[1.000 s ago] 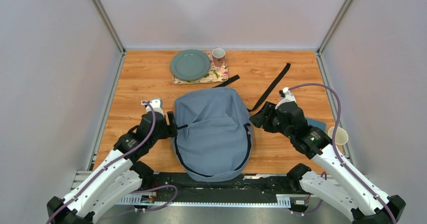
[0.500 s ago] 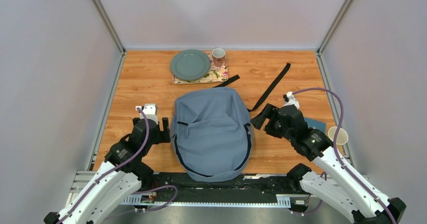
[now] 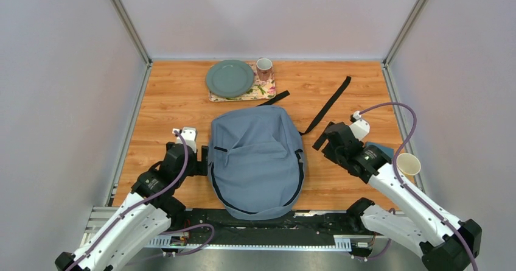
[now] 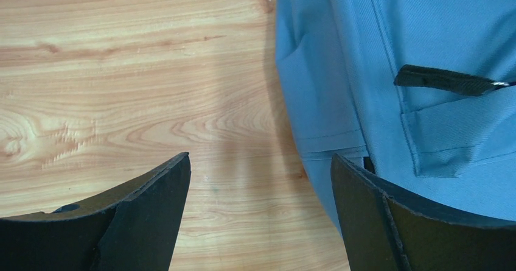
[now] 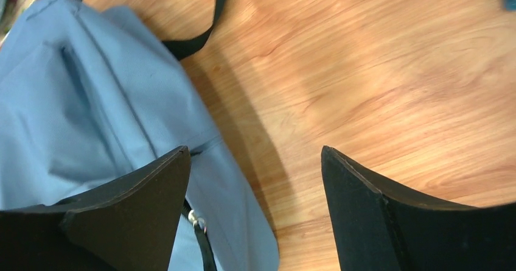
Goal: Pack the student bag
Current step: Move the personal item to the center of the board.
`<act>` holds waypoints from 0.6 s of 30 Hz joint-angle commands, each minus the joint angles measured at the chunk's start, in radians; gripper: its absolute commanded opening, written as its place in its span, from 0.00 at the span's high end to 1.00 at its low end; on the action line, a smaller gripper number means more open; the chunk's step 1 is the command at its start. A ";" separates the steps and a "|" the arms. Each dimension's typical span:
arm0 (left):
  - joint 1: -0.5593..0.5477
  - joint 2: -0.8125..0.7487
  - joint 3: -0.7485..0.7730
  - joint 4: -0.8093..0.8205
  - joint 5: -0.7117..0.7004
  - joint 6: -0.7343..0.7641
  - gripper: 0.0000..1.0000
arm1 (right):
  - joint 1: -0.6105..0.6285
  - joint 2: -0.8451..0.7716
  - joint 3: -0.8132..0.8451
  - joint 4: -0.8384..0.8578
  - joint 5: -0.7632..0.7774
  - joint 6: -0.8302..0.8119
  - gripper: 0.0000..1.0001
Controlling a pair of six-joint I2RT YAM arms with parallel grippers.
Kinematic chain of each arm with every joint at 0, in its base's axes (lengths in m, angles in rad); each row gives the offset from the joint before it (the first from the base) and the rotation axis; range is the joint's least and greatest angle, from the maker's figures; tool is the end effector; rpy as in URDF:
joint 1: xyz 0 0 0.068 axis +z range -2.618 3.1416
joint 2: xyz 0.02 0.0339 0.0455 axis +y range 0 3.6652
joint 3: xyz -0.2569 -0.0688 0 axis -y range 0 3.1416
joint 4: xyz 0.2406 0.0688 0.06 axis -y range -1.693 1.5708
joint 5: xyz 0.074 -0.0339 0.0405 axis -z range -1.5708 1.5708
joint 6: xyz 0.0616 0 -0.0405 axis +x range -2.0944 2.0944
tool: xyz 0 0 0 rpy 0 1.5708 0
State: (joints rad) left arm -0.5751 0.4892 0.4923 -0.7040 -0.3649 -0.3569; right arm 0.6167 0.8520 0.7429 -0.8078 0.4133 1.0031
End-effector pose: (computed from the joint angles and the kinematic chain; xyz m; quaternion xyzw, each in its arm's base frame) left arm 0.1246 -0.0545 0.2101 0.0211 0.8949 -0.0392 0.4441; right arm 0.1578 0.0815 0.2368 0.2426 0.8970 0.0936 0.3575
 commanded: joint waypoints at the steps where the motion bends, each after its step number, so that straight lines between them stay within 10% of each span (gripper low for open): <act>1: 0.004 0.046 0.031 0.020 -0.008 0.042 0.08 | -0.035 0.079 0.113 -0.054 0.171 0.084 0.18; 18: 0.004 -0.075 0.012 0.020 -0.038 0.021 0.04 | -0.569 0.460 0.273 0.014 0.161 -0.337 0.06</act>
State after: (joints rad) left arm -0.5751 0.4355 0.4927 -0.7029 -0.3801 -0.3454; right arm 0.1188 1.3487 1.0203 -0.8948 0.5312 0.8001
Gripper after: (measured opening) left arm 0.960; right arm 0.920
